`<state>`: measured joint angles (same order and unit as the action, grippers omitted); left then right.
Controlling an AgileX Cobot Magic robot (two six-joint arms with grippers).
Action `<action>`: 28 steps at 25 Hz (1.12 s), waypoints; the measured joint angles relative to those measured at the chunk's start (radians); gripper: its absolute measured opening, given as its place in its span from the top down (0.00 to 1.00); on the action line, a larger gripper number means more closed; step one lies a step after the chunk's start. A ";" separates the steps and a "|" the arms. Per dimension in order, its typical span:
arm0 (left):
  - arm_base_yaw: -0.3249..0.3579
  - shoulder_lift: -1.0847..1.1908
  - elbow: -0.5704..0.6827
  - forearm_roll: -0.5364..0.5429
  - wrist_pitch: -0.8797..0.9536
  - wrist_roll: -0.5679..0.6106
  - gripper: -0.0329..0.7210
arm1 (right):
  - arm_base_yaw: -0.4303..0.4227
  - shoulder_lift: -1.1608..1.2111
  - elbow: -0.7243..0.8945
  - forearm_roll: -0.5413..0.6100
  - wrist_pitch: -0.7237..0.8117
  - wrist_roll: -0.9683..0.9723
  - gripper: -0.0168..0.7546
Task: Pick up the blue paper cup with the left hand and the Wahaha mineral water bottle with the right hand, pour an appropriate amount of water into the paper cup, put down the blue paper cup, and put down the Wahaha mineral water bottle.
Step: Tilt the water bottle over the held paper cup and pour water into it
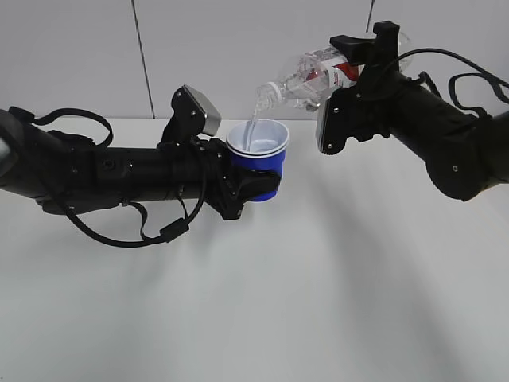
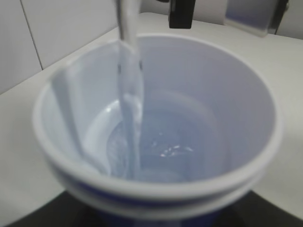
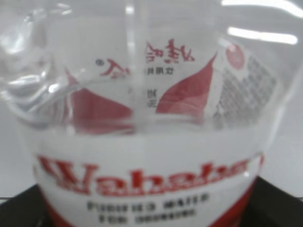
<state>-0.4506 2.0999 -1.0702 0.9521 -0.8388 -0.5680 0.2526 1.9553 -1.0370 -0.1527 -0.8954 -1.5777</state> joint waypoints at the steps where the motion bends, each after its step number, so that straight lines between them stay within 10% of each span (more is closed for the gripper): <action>1: 0.000 0.000 0.000 0.000 0.000 0.000 0.47 | 0.000 0.000 0.000 0.000 0.000 0.000 0.37; 28: 0.000 0.000 0.000 0.000 0.000 0.000 0.47 | 0.000 0.000 0.000 0.000 0.000 -0.027 0.37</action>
<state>-0.4506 2.0999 -1.0702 0.9521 -0.8388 -0.5680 0.2526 1.9553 -1.0370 -0.1527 -0.8954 -1.6047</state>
